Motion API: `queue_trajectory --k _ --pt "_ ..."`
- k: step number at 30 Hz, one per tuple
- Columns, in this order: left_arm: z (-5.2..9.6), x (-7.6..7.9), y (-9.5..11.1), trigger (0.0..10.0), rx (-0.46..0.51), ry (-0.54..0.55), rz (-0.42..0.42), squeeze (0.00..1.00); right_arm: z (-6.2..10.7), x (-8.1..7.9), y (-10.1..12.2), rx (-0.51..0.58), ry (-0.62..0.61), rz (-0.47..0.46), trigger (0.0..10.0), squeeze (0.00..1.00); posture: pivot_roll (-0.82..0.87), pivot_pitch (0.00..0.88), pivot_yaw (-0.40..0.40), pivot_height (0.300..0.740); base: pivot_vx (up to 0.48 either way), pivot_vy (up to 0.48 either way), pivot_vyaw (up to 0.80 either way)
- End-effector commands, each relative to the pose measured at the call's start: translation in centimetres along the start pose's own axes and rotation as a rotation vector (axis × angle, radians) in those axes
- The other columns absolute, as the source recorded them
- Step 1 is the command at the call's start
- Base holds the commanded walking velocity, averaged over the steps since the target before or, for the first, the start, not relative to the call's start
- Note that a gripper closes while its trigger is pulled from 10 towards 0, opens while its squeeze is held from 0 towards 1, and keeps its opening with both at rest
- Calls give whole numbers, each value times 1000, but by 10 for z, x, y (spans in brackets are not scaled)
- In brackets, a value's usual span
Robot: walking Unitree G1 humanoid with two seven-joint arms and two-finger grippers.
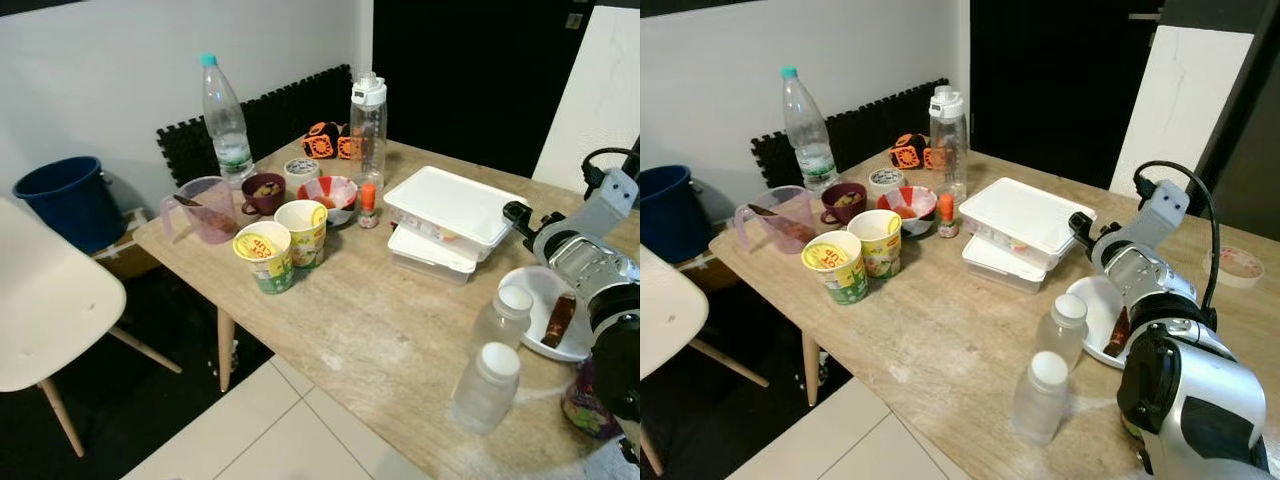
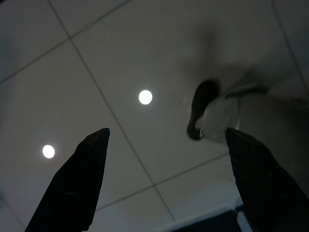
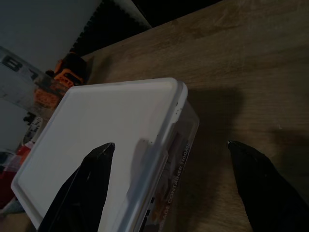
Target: Restocking fridge
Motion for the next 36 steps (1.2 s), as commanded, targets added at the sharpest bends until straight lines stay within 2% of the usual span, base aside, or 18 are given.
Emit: queue_trajectory --k 1,7,9,17,24,30,36 --pt "3 -16 -1 10000 -1 34 -17 0 0 3 -3 -2 3 -43 10000 0 30 0 69 740 0 0 0" --pt "6 -19 -8 10000 -19 18 -86 0 1 2 -1 9 22 -93 10000 0 29 0 82 740 0 0 0" --pt "6 -19 -8 10000 -17 16 -86 0 1 3 -1 9 19 -99 10000 0 29 0 82 740 0 0 0" --pt "3 -15 1 10000 15 -6 -125 0 0 -3 -7 11 97 -158 10000 0 32 2 98 740 0 0 0" --pt "6 -20 -5 10000 6 -7 -151 0 0 -2 -12 2 117 -163 10000 0 31 44 109 740 0 0 0" --pt "11 -27 -16 10000 -12 -1 -160 0 0 5 -13 9 73 -140 10000 0 41 67 108 740 0 0 0" --pt "13 -29 -22 10000 -21 1 -163 0 1 1 -6 34 98 -141 10000 0 48 80 108 740 0 0 0"
Point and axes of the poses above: a point about 5 cm out from each wrist's last joint towards the gripper, its own z axis pointing back from the gripper into the wrist, its own y axis along the axis of the wrist's last joint, x = y × z, the point moved 2 cm from there along -z, pointing out of the wrist towards the gripper, and after that the axes turned 11 degrees about -z, right-handed, at the moved point
